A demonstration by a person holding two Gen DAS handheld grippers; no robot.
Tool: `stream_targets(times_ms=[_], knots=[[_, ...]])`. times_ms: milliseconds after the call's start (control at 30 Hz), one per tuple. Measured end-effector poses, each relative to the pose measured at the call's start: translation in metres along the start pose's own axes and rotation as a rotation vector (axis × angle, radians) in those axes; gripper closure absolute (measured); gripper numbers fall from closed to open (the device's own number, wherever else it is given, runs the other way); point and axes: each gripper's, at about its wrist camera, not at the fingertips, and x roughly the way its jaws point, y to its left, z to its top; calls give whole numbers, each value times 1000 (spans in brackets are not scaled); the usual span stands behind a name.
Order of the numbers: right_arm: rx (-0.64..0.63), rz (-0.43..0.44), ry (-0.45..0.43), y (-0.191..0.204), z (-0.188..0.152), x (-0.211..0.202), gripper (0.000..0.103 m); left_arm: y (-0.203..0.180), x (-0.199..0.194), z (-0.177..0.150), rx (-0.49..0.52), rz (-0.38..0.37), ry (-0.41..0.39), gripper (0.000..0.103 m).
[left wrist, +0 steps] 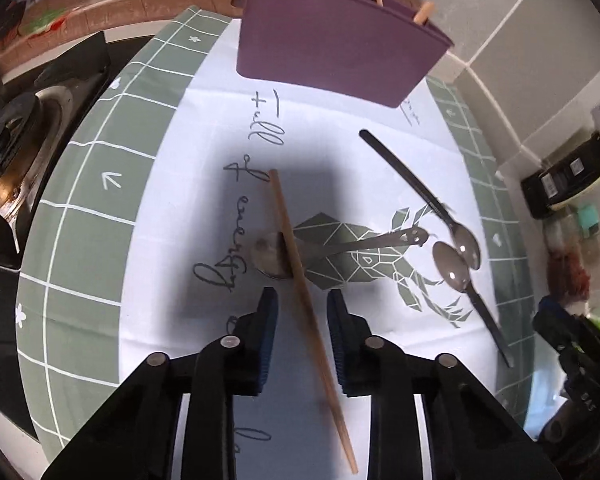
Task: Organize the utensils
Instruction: 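Grasp the wooden chopstick with the left gripper while the right gripper grasps the brown spoon, then carry the chopstick and brown spoon over the purple holder and open both grippers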
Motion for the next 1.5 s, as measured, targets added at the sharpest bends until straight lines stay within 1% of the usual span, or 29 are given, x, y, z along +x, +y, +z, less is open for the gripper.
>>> stream_targets(times_ms=[100, 133, 167, 233, 300, 367, 433, 500, 633, 700, 800, 867, 933, 1067, 1367, 1500], knots=[[-18, 19, -1, 3, 3, 2, 74, -8, 5, 5, 2, 24, -19, 83], [-30, 36, 8, 5, 5, 5, 74, -13, 7, 8, 5, 28, -27, 86], [-53, 63, 28, 7, 7, 9, 74, -15, 9, 11, 14, 39, -37, 88], [-99, 80, 56, 13, 12, 17, 74, -20, 13, 13, 36, 51, -52, 97], [-160, 112, 102, 21, 18, 32, 74, -21, 11, 11, 45, 45, -66, 97], [-207, 104, 140, 30, 22, 45, 74, -20, 3, 4, 41, 19, -87, 97], [-256, 85, 162, 38, 23, 57, 74, -18, -13, -6, 48, 6, -126, 97], [-293, 55, 180, 44, 25, 68, 74, -14, -34, -15, 47, -2, -175, 97], [-327, 25, 195, 50, 30, 83, 74, -7, -65, -24, 15, -27, -236, 97], [-339, 21, 185, 52, 32, 86, 72, -5, -80, -26, 6, -33, -269, 97], [-360, 34, 171, 56, 38, 92, 68, -4, -95, -28, -2, -35, -293, 97], [-364, 37, 160, 59, 40, 94, 68, -4, -102, -29, 7, -26, -311, 97], [-361, 38, 157, 61, 41, 95, 73, -4, -108, -32, 14, -26, -320, 97], [-347, 50, 142, 65, 41, 89, 73, -5, -115, -34, 19, -32, -328, 97], [-196, 133, 5, 48, 57, 28, 73, -11, -122, -31, 46, -66, -348, 97], [-141, 154, -38, 42, 64, 9, 73, -14, -124, -26, 63, -80, -358, 97]])
